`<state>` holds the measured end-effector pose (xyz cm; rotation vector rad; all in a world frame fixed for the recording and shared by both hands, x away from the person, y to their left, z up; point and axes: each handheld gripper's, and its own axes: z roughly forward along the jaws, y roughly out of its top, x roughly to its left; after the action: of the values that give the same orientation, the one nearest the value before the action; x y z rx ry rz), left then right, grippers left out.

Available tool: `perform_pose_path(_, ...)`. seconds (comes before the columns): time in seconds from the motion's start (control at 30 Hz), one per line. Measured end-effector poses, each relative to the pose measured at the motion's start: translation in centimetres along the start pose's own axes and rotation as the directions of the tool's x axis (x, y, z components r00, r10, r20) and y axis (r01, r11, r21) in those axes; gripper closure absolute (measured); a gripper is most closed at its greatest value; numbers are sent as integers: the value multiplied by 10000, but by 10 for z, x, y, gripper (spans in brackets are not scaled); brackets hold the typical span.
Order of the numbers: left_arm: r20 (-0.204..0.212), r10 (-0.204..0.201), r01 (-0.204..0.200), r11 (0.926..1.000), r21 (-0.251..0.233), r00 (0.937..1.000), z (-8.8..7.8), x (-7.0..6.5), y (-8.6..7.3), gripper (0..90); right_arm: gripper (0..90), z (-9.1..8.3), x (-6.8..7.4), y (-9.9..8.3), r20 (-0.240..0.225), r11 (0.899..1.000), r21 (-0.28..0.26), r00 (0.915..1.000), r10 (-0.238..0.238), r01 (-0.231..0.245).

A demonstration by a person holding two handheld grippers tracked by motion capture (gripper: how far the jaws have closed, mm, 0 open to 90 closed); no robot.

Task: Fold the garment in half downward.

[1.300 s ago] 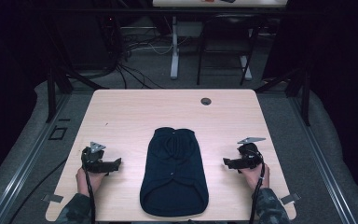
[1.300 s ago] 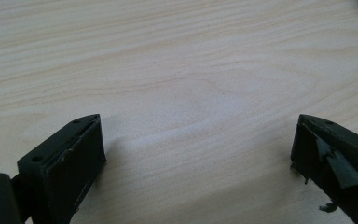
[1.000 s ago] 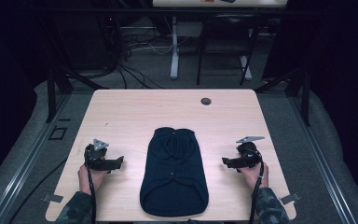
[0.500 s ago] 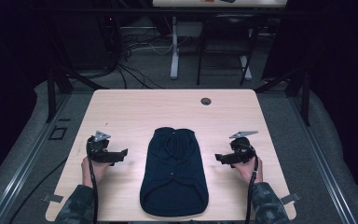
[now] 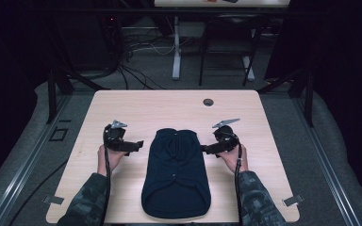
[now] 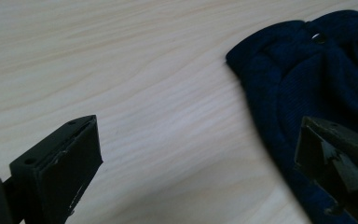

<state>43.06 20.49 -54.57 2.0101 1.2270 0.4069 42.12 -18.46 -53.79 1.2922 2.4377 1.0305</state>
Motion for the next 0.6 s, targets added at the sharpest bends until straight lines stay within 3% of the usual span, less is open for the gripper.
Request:
perform_pose_path(0.2,244,175,-185,9990,413,9995,23,-11,16,13,163,17,6,21,-377,10000,-8,9993,35,-35)
perform_pose_path(0.37,497,-14,-18,9979,647,9988,41,-21,26,31,196,30,6,33,-312,9999,127,9995,8,-5)
perform_pose_path(0.6,638,153,-216,9949,988,9978,60,-35,37,89,252,49,3,44,-196,9989,429,9997,174,-166)
